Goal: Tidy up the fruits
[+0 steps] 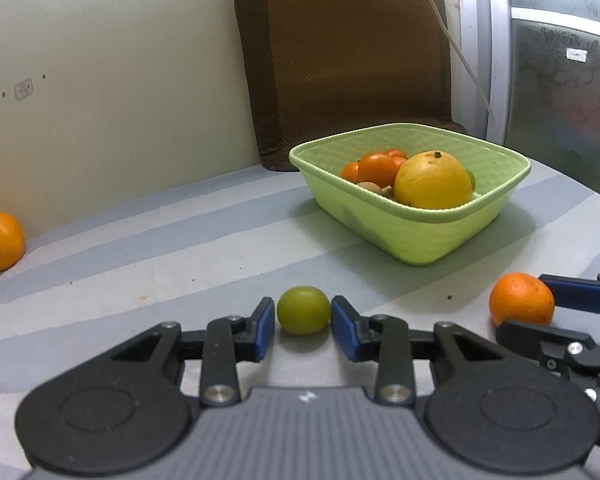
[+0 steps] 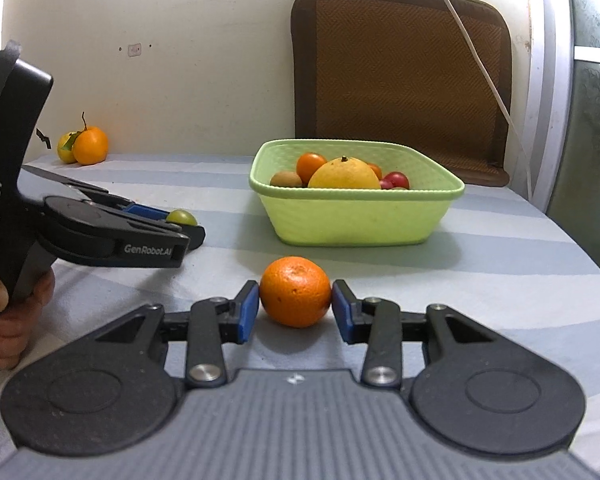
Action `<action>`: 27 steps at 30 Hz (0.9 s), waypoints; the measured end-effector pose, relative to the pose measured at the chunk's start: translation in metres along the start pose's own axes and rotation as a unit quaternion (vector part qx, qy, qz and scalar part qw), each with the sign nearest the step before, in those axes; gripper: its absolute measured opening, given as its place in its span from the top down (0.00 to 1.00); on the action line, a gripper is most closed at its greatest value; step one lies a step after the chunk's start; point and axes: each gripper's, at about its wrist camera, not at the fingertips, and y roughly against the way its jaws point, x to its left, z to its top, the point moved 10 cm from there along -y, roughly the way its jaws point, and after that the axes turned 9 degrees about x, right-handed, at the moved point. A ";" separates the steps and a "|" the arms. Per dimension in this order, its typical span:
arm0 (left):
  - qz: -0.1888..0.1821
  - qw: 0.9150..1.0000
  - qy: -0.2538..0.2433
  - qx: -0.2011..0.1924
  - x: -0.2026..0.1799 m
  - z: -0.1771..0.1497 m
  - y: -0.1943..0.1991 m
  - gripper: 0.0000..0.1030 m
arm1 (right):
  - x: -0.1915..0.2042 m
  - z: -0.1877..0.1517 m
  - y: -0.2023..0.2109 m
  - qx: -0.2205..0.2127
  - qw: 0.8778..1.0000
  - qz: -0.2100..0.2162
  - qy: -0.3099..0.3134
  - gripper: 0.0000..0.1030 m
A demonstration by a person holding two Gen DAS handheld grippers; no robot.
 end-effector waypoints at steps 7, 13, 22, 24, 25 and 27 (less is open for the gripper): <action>0.005 1.000 0.005 -0.001 0.001 0.000 -0.002 0.63 | -0.001 -0.001 -0.001 0.003 1.000 0.002 0.000 0.58; 0.004 1.000 0.008 -0.001 0.003 0.000 -0.002 0.61 | 0.000 -0.001 -0.001 0.004 1.000 0.001 0.002 0.58; 0.004 1.000 0.010 -0.001 0.005 0.000 -0.002 0.58 | 0.000 -0.002 -0.002 0.005 1.000 0.001 0.003 0.58; 0.004 1.000 0.009 -0.001 0.005 0.000 -0.002 0.58 | 0.000 -0.002 -0.002 0.005 1.000 0.000 0.002 0.58; 0.005 1.000 0.009 -0.001 0.005 0.000 -0.002 0.57 | 0.000 -0.002 -0.002 0.005 1.000 0.000 0.002 0.58; 0.006 1.000 0.007 -0.002 0.005 0.000 -0.002 0.56 | 0.000 -0.002 -0.002 0.005 1.000 0.001 0.002 0.58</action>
